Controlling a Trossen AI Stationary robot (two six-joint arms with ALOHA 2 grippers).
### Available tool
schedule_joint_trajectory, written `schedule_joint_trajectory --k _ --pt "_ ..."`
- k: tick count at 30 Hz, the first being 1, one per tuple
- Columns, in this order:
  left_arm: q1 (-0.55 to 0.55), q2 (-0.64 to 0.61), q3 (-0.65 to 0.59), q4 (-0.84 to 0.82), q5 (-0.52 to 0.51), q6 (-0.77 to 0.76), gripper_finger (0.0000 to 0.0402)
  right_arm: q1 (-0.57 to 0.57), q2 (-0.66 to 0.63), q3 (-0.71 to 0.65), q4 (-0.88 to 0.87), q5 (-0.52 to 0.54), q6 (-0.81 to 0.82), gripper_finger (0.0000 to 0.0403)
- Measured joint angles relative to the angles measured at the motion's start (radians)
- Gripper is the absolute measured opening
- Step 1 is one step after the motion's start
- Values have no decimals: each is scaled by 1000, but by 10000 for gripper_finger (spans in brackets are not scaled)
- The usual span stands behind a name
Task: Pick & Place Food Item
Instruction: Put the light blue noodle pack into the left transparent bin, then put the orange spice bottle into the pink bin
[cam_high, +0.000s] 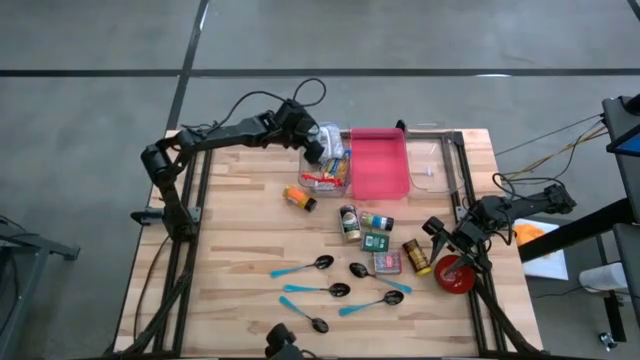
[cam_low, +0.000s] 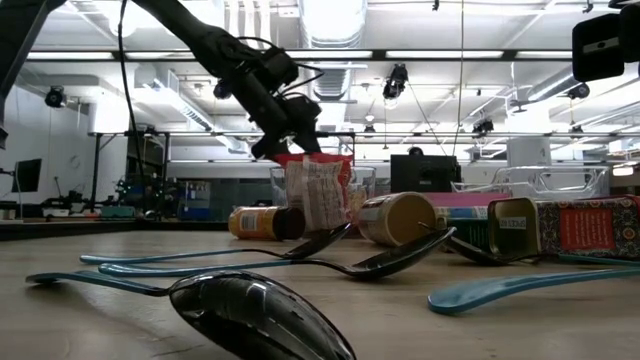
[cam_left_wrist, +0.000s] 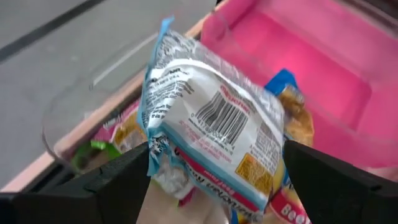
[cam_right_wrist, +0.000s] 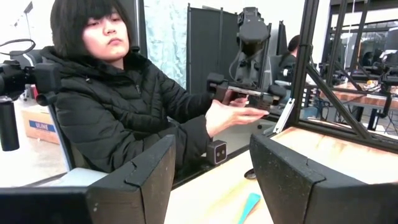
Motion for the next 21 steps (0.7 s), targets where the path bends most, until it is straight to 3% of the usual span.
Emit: schedule_joint_trajectory --k 21 --pt "2 -19 8 -293 -5 -128 359 0 0 0 0 0 0 206"
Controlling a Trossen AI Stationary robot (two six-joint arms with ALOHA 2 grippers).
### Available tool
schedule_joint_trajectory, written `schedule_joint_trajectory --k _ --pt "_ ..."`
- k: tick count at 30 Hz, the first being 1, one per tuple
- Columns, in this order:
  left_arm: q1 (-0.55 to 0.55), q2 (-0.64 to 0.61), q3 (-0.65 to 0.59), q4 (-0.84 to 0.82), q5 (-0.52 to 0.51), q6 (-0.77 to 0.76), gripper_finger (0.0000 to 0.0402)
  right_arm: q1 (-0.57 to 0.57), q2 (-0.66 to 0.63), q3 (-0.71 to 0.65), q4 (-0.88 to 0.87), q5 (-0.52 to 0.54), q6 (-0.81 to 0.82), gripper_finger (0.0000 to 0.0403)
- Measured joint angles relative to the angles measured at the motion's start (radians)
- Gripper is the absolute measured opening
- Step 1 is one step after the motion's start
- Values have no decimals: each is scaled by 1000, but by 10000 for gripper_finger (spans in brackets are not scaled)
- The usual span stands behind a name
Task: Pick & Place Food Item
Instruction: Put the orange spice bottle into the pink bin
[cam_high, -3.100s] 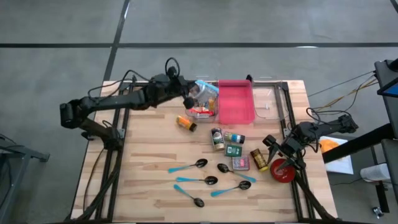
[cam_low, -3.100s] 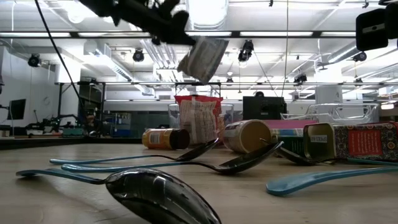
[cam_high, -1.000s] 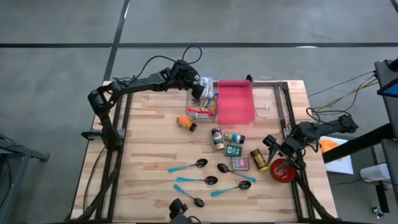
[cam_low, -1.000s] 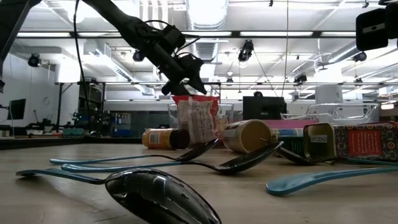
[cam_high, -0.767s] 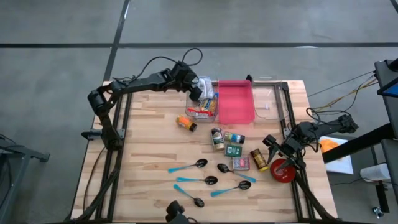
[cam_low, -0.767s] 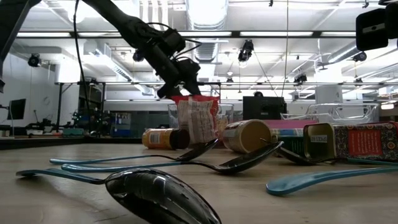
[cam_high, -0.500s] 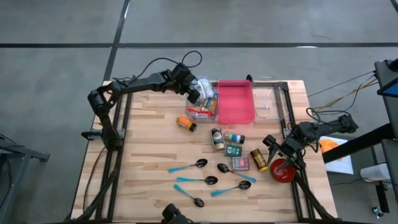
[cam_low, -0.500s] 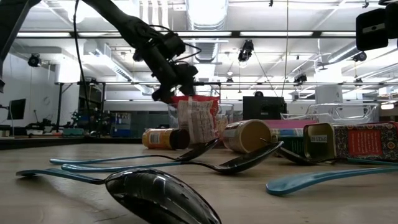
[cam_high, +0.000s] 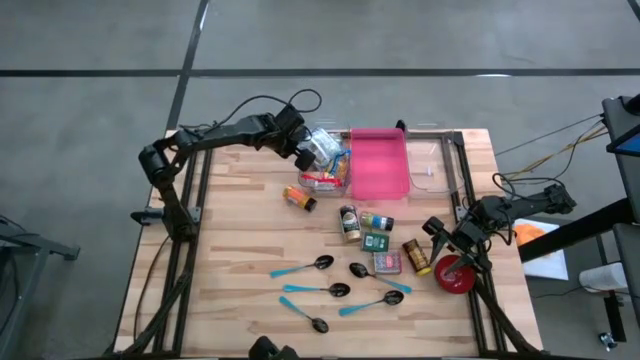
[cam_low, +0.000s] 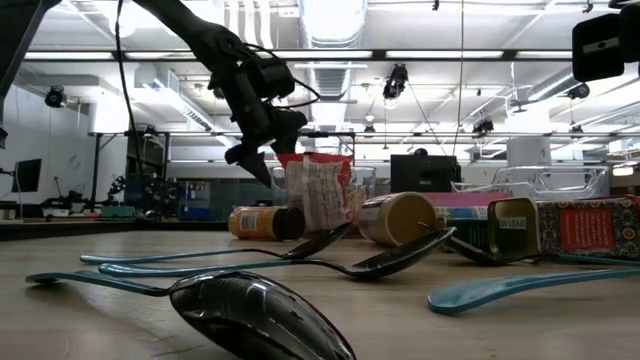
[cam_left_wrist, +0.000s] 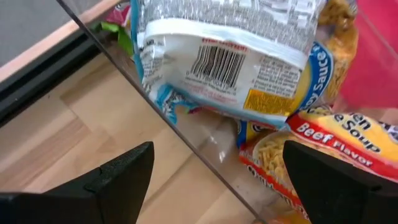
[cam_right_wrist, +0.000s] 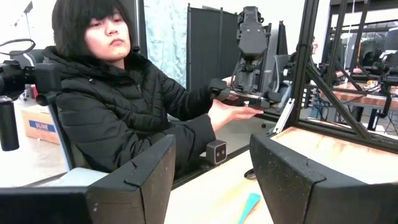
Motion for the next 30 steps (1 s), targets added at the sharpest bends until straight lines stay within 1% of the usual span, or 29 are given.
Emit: schedule_joint_trajectory --k 12,16,20,26,28,30 --pt "-15 -91 -1 -10 -14 3 359 0 0 0 0 0 2 206" --pt "-47 -124 -3 -15 -28 70 359 0 0 0 0 0 1 206" --pt "-111 -160 -3 -17 -110 125 359 0 0 0 0 0 0 206" --pt "-242 -205 -3 -25 -258 207 359 0 0 0 0 0 2 206" --pt "-285 -215 -3 -25 -291 212 359 0 0 0 0 0 0 206" --pt "-324 -220 -3 -25 -300 212 359 0 0 0 0 0 1 206"
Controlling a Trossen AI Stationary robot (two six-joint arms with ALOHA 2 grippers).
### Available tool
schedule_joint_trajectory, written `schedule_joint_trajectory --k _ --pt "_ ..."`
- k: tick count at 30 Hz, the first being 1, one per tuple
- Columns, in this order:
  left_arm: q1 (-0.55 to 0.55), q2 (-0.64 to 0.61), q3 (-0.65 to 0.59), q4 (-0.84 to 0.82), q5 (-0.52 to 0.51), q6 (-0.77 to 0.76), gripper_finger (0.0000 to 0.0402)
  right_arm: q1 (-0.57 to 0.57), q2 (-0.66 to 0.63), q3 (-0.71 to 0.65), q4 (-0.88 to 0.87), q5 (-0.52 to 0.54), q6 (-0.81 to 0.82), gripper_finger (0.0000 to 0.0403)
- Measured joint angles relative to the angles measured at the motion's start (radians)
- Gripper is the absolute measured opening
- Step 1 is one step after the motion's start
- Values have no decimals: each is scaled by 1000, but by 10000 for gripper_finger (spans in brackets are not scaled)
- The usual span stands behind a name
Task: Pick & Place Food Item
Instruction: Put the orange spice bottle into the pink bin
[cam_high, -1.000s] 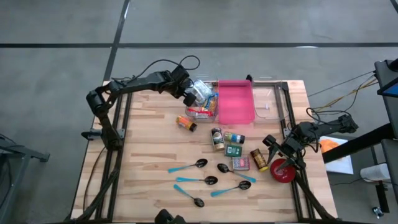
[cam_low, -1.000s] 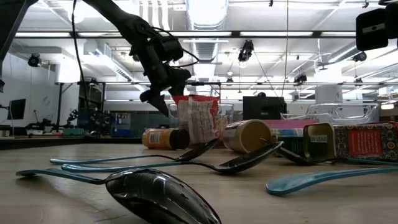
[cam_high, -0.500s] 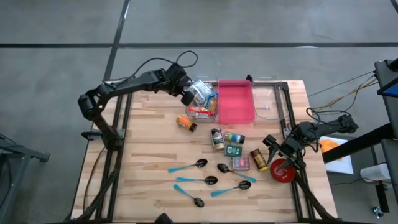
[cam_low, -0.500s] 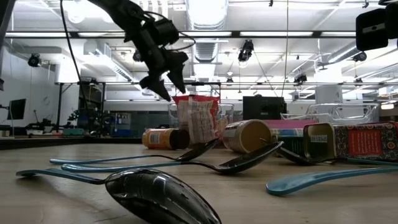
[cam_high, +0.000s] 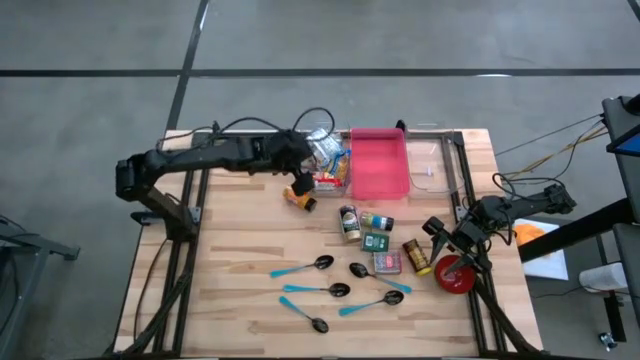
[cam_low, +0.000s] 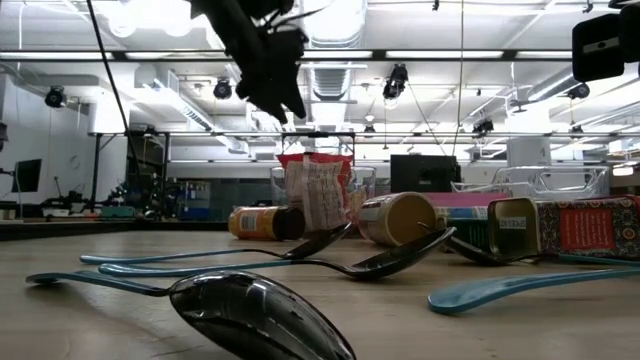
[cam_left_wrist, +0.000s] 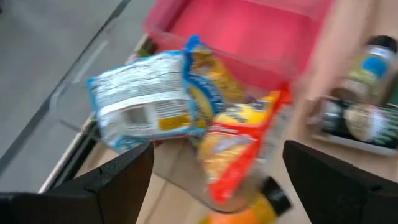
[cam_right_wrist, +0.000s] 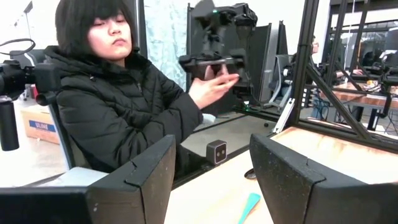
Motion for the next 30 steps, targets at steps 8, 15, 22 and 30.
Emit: schedule_joint_trajectory --k 8,15,22,30 --pt "-187 0 -30 -11 -138 51 359 0 0 0 0 0 -1 206" --pt "-312 -4 -115 55 -220 53 359 0 0 0 0 0 1 206" --pt "-355 -5 -195 86 -263 102 359 0 0 0 0 0 -1 206" --pt "-329 -5 -285 199 -206 392 359 0 0 0 0 0 1 206"
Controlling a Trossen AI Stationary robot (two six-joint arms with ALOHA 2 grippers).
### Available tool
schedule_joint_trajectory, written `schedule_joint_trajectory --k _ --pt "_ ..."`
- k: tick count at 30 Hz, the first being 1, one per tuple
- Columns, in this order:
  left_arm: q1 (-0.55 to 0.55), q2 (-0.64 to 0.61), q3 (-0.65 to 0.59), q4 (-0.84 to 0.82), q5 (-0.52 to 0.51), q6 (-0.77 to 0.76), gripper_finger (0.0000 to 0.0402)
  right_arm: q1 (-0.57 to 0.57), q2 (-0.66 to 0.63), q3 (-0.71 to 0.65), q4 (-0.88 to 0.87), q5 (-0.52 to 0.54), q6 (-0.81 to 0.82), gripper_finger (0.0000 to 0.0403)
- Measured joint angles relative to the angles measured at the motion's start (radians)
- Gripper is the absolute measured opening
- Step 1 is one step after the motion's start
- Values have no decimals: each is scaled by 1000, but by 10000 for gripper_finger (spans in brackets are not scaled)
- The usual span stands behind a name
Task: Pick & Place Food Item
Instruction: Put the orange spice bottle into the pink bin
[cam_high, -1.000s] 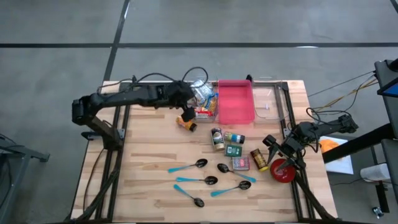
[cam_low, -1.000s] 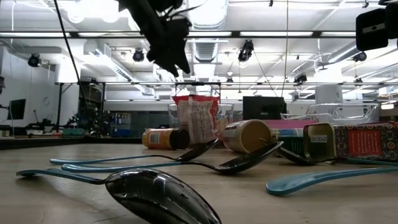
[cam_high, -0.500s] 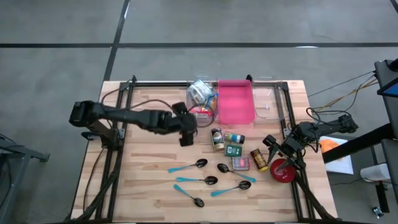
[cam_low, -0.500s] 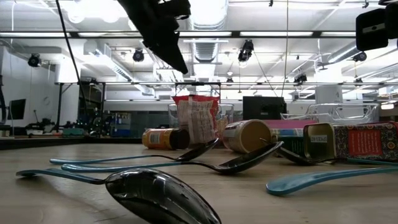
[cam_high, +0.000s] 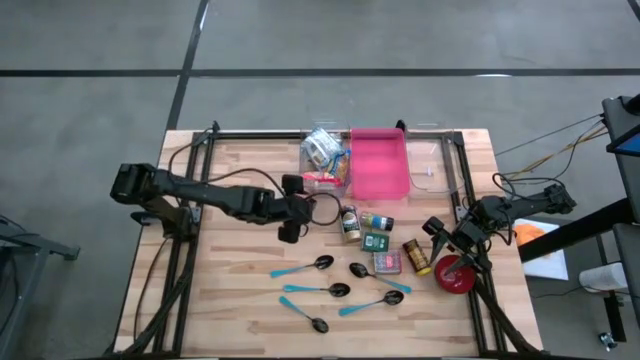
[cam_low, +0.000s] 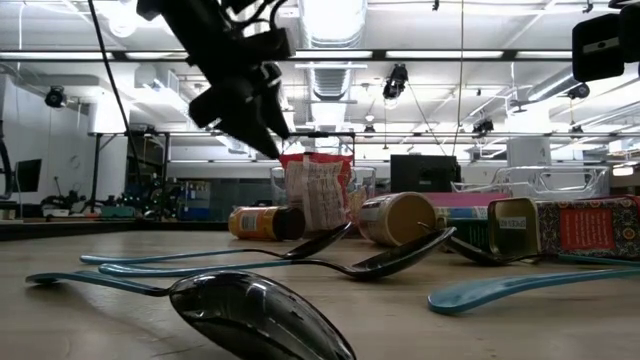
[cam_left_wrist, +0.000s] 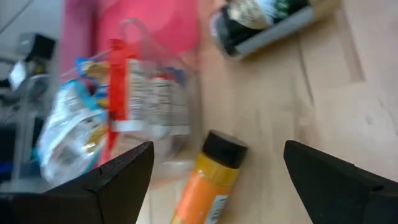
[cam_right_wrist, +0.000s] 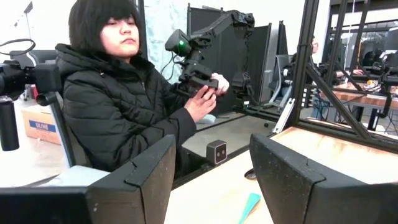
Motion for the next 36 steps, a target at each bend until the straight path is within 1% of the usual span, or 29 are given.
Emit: schedule_joint_trajectory --k 4,7,12,16,22,36 --pt "46 0 -25 45 129 44 359 0 0 0 0 0 0 206" --pt "90 2 -28 48 225 92 359 0 0 0 0 0 -2 206" --pt "161 8 -28 62 324 129 359 0 0 0 0 0 -2 206" --pt "190 47 -28 65 346 132 359 0 -1 0 0 0 -2 206" --pt "208 132 -28 66 347 132 359 0 0 0 0 0 -2 206" --pt "226 205 -24 121 337 133 359 0 -1 0 0 0 -2 206"
